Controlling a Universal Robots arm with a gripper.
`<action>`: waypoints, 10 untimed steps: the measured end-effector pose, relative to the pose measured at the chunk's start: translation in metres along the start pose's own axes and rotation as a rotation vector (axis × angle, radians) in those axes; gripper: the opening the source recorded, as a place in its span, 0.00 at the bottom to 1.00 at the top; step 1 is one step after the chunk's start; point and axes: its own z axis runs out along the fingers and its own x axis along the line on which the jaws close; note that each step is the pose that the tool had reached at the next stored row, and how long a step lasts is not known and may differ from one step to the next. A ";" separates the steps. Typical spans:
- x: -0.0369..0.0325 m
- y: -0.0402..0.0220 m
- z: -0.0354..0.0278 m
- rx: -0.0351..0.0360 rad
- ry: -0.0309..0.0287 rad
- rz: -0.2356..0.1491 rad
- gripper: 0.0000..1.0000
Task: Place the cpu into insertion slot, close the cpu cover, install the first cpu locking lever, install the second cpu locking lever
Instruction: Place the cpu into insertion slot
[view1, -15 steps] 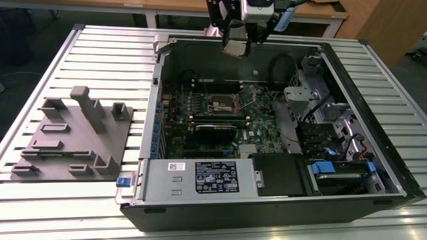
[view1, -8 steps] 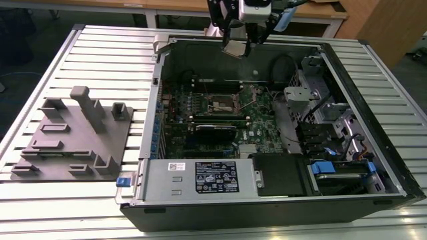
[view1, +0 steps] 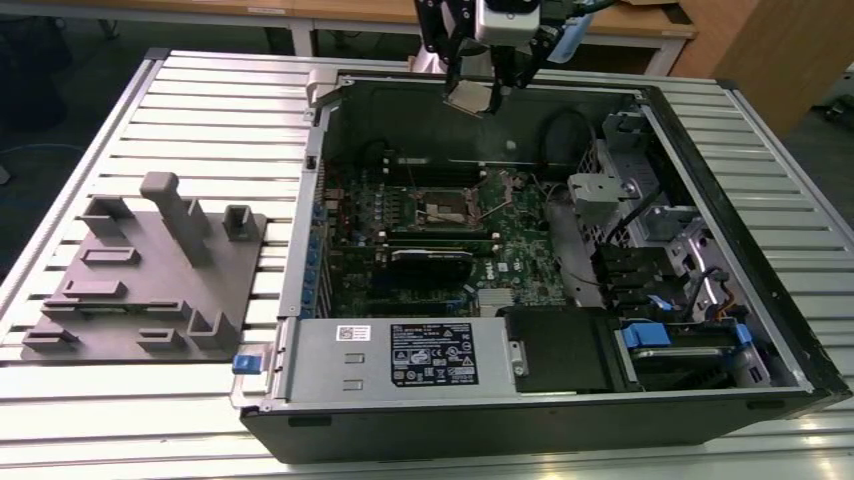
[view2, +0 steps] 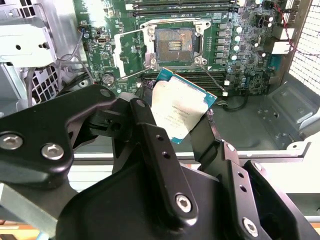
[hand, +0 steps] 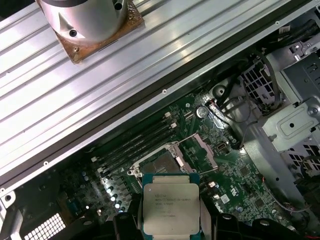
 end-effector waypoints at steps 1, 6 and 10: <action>0.0000 0.0000 0.0000 0.0000 0.0000 0.000 0.54; 0.0000 0.0000 0.0000 0.0000 0.0000 0.000 0.54; 0.0000 0.0000 0.0000 -0.0001 -0.0001 0.001 0.54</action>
